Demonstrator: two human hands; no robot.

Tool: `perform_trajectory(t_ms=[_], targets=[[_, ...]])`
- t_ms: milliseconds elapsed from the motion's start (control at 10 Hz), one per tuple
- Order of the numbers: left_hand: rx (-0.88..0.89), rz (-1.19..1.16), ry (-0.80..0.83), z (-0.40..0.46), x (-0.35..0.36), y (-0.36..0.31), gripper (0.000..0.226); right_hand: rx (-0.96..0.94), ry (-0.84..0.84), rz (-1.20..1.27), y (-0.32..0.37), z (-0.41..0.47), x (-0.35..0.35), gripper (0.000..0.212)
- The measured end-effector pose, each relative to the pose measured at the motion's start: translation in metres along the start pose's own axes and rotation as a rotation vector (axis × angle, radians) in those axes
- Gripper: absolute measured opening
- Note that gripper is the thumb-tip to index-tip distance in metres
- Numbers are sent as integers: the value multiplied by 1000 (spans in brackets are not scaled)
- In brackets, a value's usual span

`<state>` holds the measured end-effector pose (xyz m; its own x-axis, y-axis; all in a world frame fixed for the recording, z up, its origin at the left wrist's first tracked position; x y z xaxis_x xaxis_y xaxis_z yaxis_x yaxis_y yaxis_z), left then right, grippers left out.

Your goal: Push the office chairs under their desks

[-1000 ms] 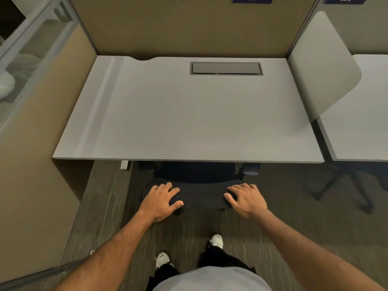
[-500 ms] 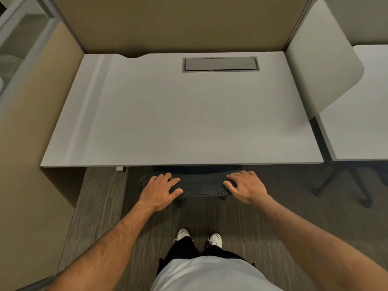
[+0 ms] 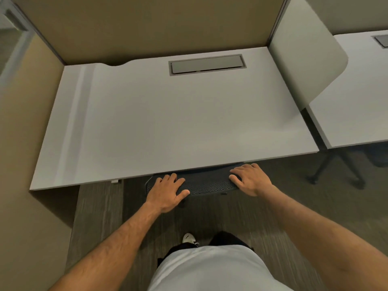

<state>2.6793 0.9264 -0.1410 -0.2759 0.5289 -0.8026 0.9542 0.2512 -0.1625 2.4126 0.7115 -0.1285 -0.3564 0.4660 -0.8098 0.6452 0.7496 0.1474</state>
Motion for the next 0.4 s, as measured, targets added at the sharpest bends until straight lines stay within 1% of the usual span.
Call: perform_trajectory(t_ms=[100, 200, 300, 400], targets=[[24, -33, 21, 1, -5, -1, 75, 20, 6, 21, 2, -1, 3, 73], [85, -73, -6, -1, -28, -6, 79, 81, -55, 133, 9, -19, 0, 72], [128, -139, -80, 4, -41, -18, 75, 81, -113, 199, 8, -35, -2, 71], [254, -131, -122, 15, -79, -58, 72, 137, -282, 330, 2, -74, -8, 71]])
Point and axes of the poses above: each hand's wrist, its own z-axis towards the middle knuckle, its own x-axis out of the palm, y = z × x, the point moved 1 cm from there along z, towards the middle knuckle, and after that the axes turned 11 degrees about y, right-handed, at the moved point
